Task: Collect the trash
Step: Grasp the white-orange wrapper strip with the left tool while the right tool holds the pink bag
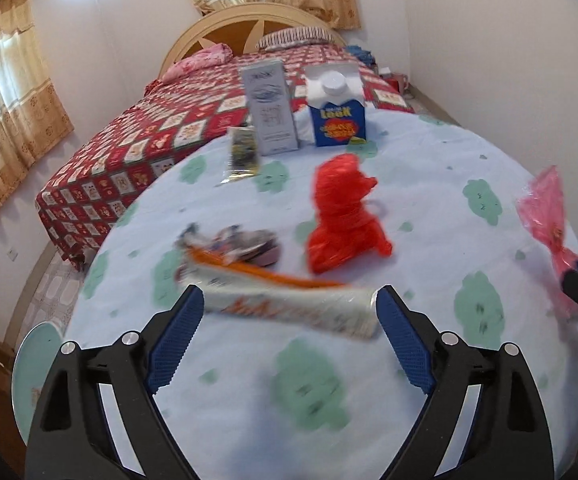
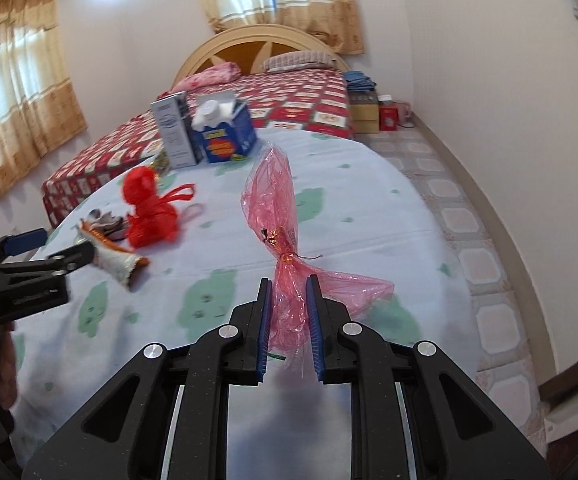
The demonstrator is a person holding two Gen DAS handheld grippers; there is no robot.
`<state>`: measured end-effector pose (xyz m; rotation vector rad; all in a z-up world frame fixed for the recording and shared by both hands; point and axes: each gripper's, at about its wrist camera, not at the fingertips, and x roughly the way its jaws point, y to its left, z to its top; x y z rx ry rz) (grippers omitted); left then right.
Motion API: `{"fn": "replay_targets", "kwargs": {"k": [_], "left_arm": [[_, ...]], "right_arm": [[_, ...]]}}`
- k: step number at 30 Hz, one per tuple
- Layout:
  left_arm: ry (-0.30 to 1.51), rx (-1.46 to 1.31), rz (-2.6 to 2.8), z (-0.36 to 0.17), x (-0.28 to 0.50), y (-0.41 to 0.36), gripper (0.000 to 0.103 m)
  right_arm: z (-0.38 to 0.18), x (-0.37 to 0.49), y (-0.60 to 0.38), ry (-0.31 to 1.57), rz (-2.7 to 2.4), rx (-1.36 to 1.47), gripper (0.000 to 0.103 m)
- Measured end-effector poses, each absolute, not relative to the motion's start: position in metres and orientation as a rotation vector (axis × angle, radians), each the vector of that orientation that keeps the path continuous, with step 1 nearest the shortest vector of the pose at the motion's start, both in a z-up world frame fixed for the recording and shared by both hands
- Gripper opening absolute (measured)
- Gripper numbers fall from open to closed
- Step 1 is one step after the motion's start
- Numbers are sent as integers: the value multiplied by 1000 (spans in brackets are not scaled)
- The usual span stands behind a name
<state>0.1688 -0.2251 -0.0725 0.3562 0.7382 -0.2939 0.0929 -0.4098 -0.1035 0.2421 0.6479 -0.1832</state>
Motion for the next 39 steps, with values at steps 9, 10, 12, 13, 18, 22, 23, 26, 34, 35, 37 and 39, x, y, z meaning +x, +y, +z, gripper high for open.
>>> {"fn": "replay_targets", "kwargs": {"k": [9,10,12,13,18,22,23,26,34,35,37,39], "left_arm": [[800,481,-269,-99,171,-230,87],[799,504,-268,-101,168,-222,88],[803,540,-247,-104,164,-202,90],[812,551,-232,-106,163,-186,90],[823,542,-167,-101,160,-134,90],[824,455,-125,-90,160,-107,90],[823,427,-127,-86,158,-106,90],[815,353,-158,-77,153,-109,90],[848,332,-157,-95,175,-135,73],[875,322,-173,-101,179,-134,59],[904,308,-206,-106,181,-130,45],[912,298,-248,-104,180,-126,24]], "right_arm": [[-101,91,-418,628,-156,275,19],[-102,91,-419,628,-154,277,19],[-103,89,-420,627,-145,284,19],[-104,90,-418,628,-140,285,19],[-103,92,-410,630,-120,278,19],[-103,94,-400,636,-106,258,19],[-103,94,-399,636,-106,256,19],[-101,93,-396,634,-106,244,19],[-97,93,-390,625,-100,223,19],[-97,92,-390,625,-99,221,19],[-95,92,-389,622,-95,221,19],[-95,92,-388,622,-90,221,19]]}}
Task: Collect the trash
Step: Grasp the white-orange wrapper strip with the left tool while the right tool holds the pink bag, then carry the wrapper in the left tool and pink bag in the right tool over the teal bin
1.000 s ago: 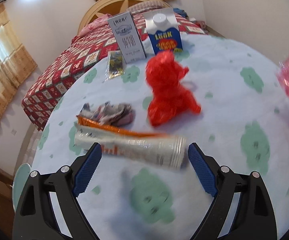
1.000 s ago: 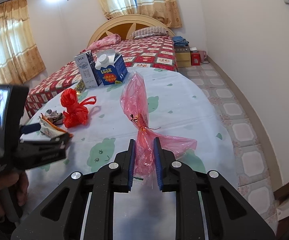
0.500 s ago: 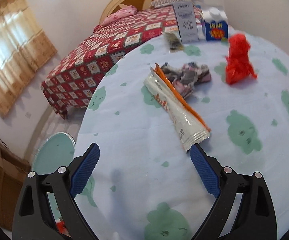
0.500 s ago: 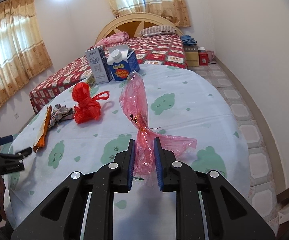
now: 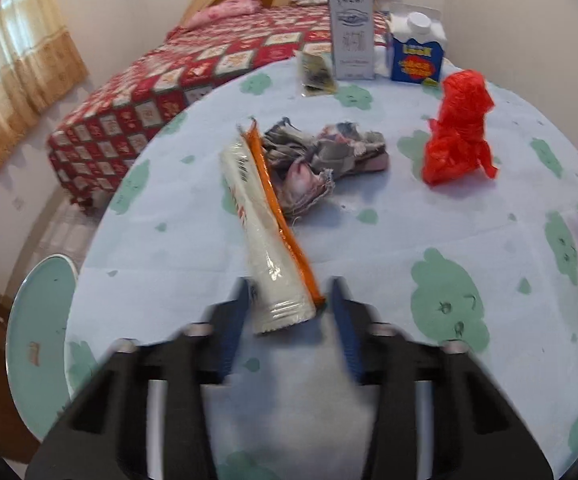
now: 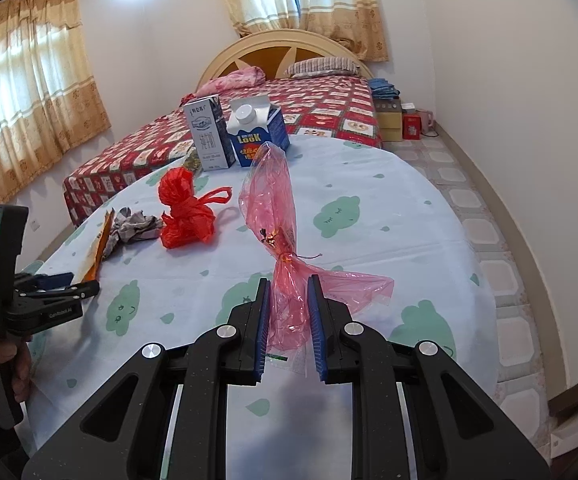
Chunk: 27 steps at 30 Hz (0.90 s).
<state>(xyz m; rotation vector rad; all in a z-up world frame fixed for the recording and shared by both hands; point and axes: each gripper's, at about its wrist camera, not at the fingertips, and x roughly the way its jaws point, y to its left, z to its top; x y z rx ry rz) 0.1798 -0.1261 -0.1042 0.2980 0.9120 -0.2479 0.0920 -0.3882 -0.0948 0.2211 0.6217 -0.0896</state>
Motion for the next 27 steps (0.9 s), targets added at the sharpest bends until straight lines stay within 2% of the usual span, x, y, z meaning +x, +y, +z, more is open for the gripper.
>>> {"fn": "replay_targets", "kwargs": {"k": [4,15,27], "left_arm": [[890,306,-295,-95,172,-113,13],[796,305,-290,-59,132,-50,13],[767,254,-149,-50,133,20,13]], "right_arm": [[-95,94,-377,629,-67,208,19],[-77,117,-326,609,25,144,19],[-62,157,-261,594,142,72,19]]}}
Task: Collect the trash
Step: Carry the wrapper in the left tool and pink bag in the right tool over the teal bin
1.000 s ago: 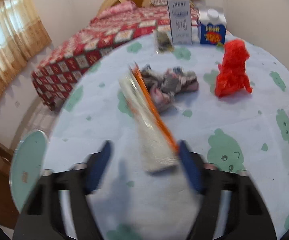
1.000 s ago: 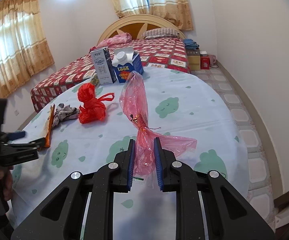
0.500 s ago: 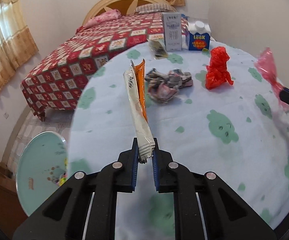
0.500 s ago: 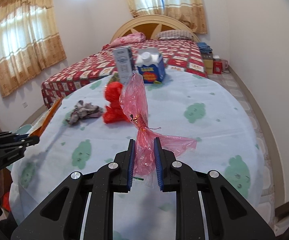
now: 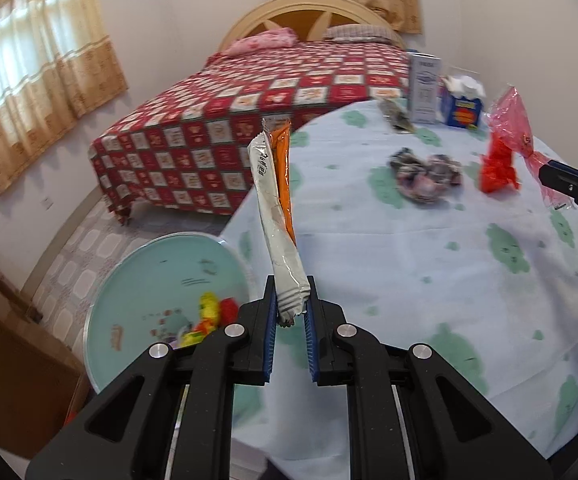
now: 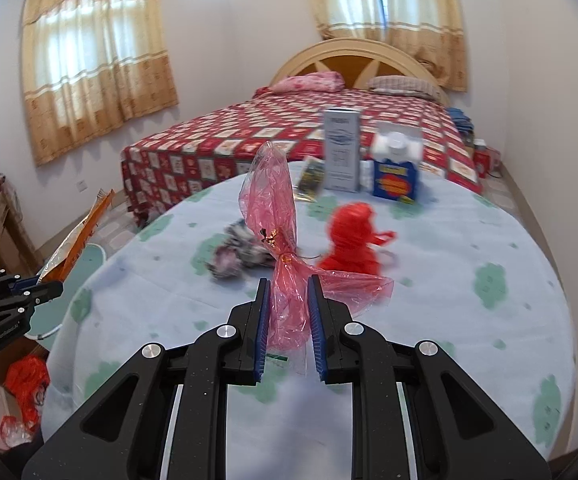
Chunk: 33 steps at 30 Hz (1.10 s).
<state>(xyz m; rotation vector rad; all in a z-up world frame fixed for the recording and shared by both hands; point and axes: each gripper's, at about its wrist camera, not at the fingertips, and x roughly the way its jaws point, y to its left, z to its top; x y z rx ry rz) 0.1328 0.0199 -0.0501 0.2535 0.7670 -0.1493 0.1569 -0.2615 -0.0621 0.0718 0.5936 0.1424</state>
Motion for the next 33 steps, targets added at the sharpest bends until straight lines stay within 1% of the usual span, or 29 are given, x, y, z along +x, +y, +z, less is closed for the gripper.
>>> {"fn": "replay_targets", "kwargs": {"k": [18,33], "left_arm": [[801,182,18,-65,155,113,13],[827,148,54,-79,159,149,13]], "right_arm": [[-64,199,-171,611,274,-30,19],[-71,210,-120,633,332,-95,20]]}}
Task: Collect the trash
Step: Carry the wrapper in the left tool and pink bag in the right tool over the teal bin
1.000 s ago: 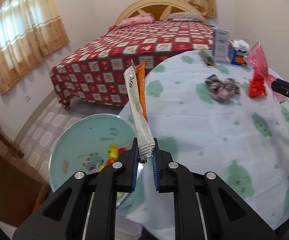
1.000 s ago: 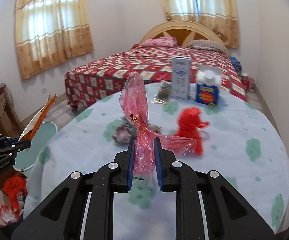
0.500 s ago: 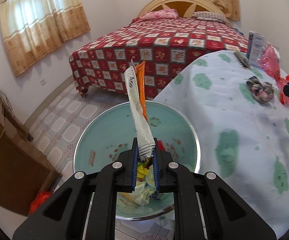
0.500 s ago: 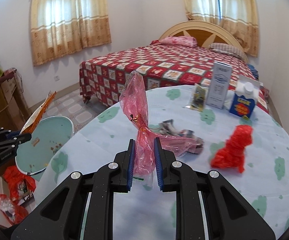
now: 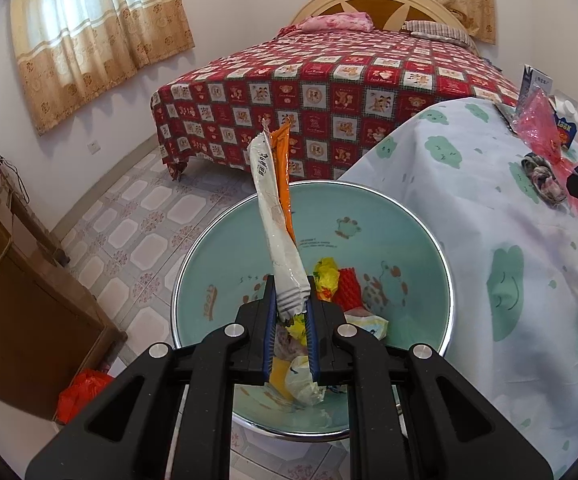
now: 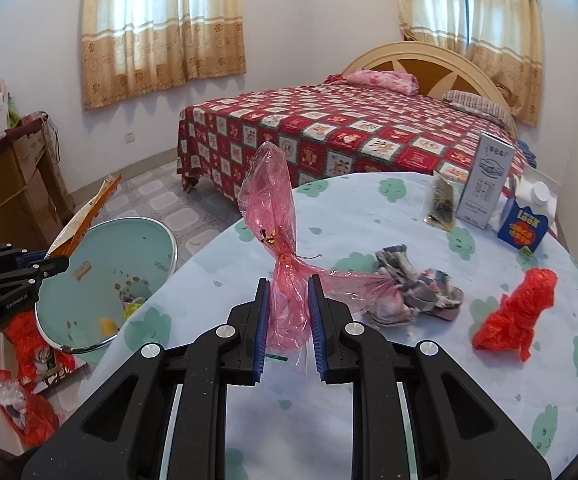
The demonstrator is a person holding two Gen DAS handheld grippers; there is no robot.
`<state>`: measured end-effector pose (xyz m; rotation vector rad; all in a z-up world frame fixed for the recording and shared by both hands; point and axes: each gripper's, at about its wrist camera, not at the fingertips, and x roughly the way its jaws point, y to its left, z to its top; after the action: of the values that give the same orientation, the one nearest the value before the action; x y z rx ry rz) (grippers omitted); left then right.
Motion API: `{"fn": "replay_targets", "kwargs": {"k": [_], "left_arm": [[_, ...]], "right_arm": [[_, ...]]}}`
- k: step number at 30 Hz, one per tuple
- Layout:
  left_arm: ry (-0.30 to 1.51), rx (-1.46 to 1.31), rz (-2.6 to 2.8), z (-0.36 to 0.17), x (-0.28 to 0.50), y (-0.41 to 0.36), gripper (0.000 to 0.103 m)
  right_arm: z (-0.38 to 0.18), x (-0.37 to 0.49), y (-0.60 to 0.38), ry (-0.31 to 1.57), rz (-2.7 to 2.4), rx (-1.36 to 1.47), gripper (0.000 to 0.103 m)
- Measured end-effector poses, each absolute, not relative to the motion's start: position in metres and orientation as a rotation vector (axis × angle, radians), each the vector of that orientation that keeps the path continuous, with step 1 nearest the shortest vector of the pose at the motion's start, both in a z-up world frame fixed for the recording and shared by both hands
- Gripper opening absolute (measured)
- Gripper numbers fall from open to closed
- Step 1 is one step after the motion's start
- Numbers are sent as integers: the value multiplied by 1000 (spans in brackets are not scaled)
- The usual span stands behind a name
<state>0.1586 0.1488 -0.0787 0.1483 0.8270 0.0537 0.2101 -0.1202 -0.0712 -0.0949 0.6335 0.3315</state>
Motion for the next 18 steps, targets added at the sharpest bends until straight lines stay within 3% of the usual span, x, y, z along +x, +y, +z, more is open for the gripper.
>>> {"fn": "replay_targets", "kwargs": {"k": [18], "left_arm": [[813,155,111,-74,157,168,13]], "right_arm": [[-71,220,-73,638,403,-149,20]]}}
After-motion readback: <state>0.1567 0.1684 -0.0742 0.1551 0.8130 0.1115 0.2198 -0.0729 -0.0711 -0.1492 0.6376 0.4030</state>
